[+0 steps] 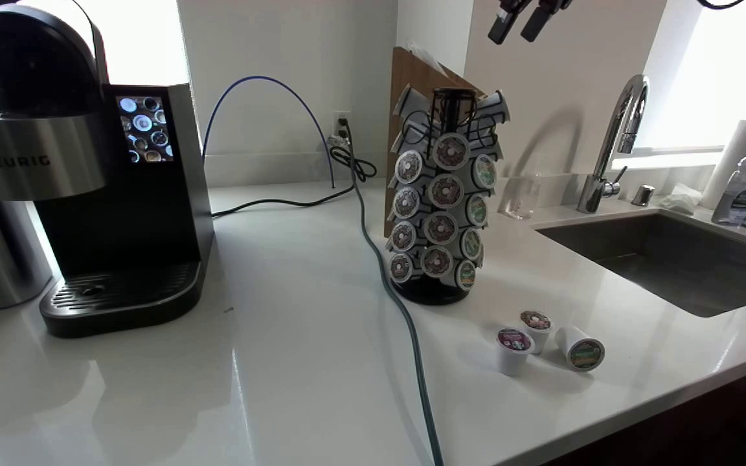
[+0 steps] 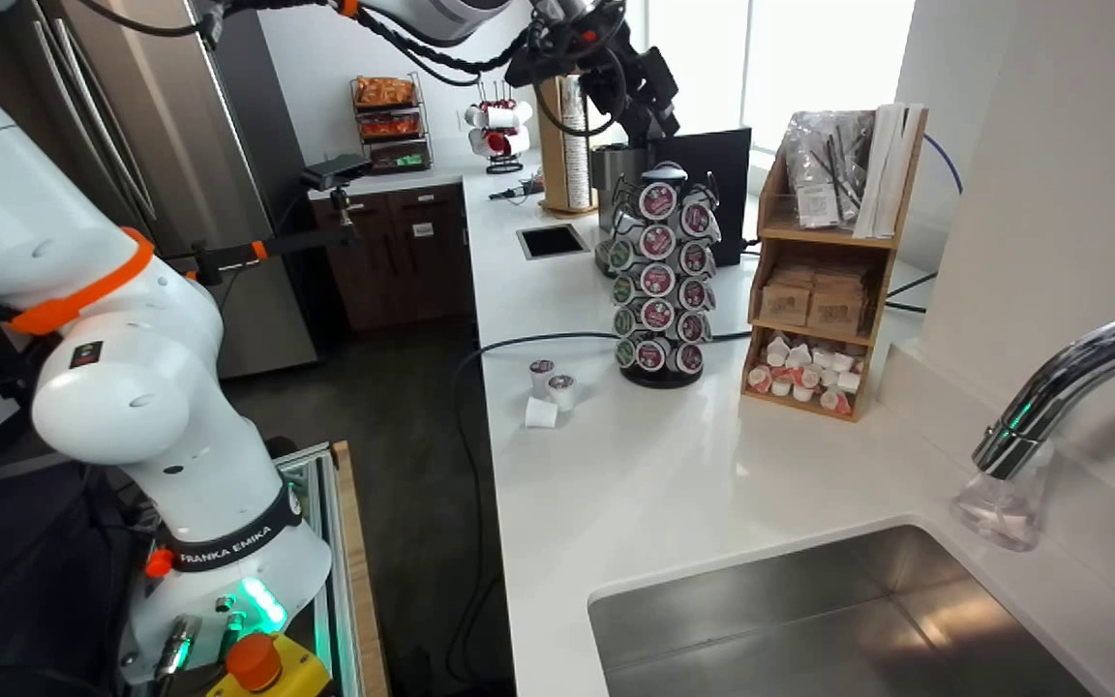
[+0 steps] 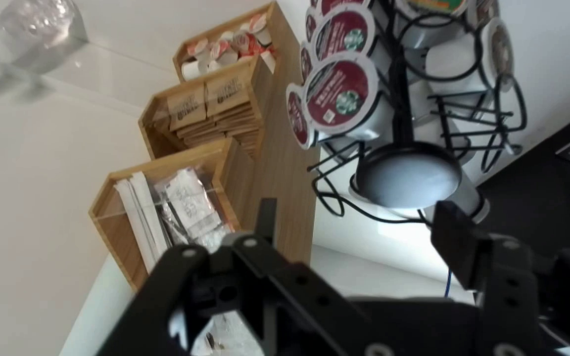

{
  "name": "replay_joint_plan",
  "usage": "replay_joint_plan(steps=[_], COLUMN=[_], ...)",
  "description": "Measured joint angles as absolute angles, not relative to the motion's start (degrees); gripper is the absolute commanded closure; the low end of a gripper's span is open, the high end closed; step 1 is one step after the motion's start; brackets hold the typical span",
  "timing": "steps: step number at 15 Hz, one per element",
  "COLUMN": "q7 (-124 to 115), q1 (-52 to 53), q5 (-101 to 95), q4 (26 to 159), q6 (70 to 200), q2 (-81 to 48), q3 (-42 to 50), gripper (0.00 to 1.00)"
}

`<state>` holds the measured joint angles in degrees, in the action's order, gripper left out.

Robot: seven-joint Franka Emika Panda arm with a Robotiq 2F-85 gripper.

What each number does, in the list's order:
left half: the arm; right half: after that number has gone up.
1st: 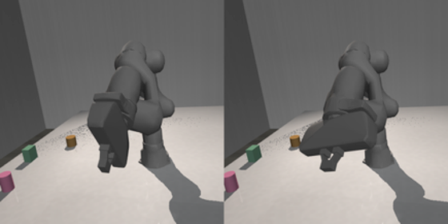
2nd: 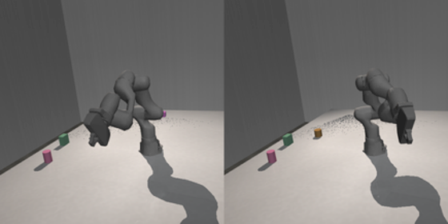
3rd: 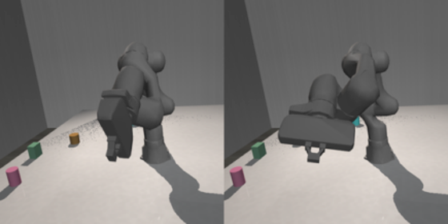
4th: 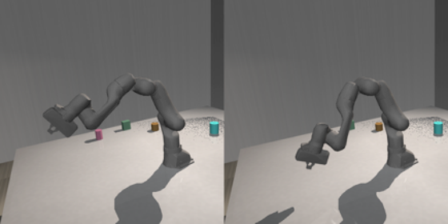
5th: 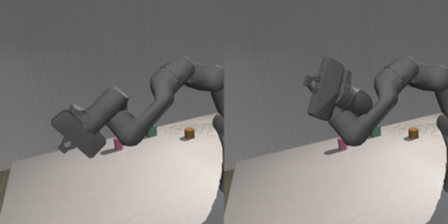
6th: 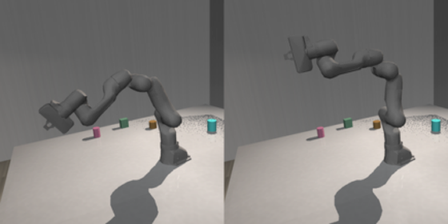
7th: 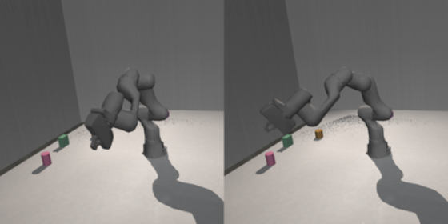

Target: Turn the rack to the right

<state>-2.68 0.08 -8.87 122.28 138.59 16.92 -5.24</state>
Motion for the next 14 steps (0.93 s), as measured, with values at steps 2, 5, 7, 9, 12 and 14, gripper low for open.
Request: replay_joint_plan(steps=[2,5,7,9,12,14], q7=[0.10,3.79,5.94,7.58,9.48,10.53], q1=[0.25,1.14,2.01,2.61,2.84,2.84], q5=[-8.85,-8.07,-7.06,-6.01,-4.76,-3.86], q4=[120.02,117.24,116.01,115.23,114.53,114.24], q6=[141.70,144.85,145.04,145.04,145.04,145.04], q2=[13.84,10.03,8.19,6.77,5.47,4.96], q3=[-4.69,-4.50,-4.49,-4.49,-4.47,-4.39], gripper=[0.67,0.89,1.00,1.00,1.00,1.00])
